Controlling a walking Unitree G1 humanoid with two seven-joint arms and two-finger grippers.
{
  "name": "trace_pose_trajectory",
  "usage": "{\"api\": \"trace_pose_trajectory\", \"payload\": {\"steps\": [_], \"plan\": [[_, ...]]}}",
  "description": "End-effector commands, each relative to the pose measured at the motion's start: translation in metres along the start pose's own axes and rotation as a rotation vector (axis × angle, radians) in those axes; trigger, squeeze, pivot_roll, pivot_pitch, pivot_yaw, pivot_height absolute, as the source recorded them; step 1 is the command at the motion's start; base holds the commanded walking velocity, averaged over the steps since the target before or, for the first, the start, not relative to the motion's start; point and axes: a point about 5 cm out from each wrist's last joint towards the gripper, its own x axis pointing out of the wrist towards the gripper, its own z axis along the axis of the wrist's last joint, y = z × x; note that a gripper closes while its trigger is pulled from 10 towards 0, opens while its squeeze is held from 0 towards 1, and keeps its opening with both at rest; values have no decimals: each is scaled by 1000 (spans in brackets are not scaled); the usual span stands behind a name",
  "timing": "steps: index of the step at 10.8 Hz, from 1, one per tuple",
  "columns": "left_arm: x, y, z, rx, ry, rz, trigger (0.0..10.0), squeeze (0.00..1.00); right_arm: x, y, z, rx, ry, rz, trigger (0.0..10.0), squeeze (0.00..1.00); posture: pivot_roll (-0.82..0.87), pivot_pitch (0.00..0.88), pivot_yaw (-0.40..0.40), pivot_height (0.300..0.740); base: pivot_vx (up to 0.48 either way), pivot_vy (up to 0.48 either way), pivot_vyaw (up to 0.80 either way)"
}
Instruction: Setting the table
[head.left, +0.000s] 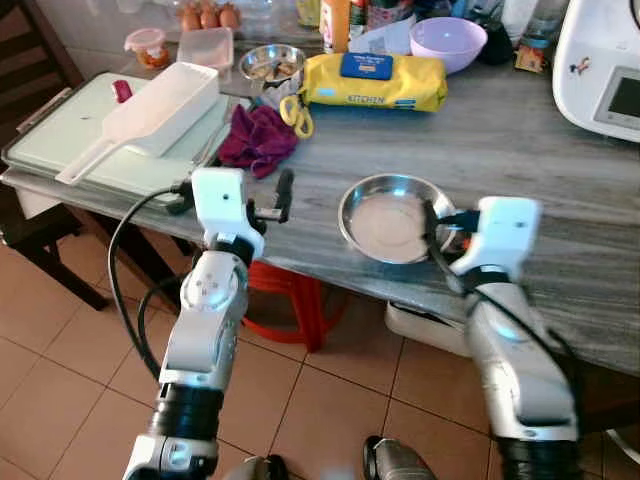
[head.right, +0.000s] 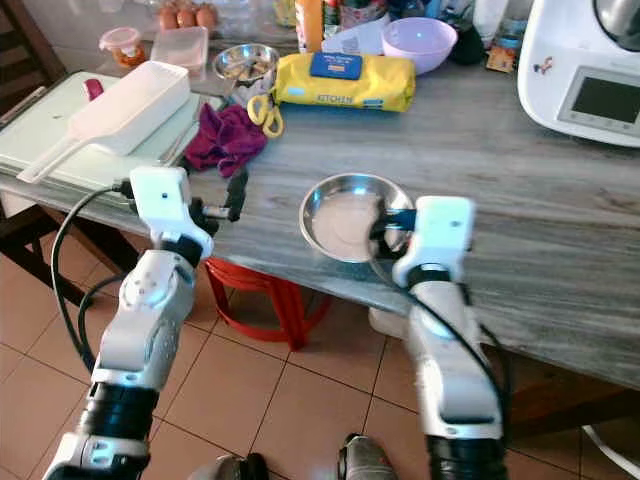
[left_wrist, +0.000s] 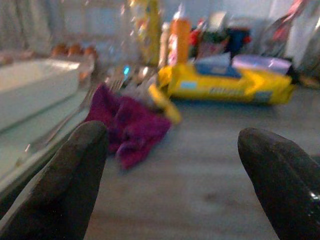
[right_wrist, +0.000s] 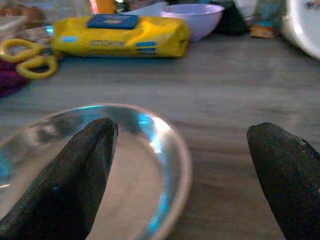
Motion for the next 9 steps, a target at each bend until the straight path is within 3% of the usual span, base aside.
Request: {"api": "trace_pose_trajectory", "payload": {"steps": [1, 3, 6, 9], "plan": [[-2, 4, -3, 4, 20, 25, 10000, 0, 0, 3, 2, 2, -10, 3, 10000, 0, -207, 164, 54, 740, 0, 0, 0], [-3, 3, -5, 26, 31, 42, 10000, 0, -2, 6, 0, 8, 2, 12, 10000, 0, -208, 167, 54, 740, 0, 0, 0], [-23, 9, -13, 72, 39, 24, 10000, 0, -11, -5, 9, -14, -71, -18, 10000, 0, -203, 174, 56, 740, 0, 0, 0], [-36, 7, -20, 51, 92, -4, 10000, 0, -24, 3, 9, 56, -60, 25, 10000, 0, -205, 187, 58, 740, 0, 0, 0]]}}
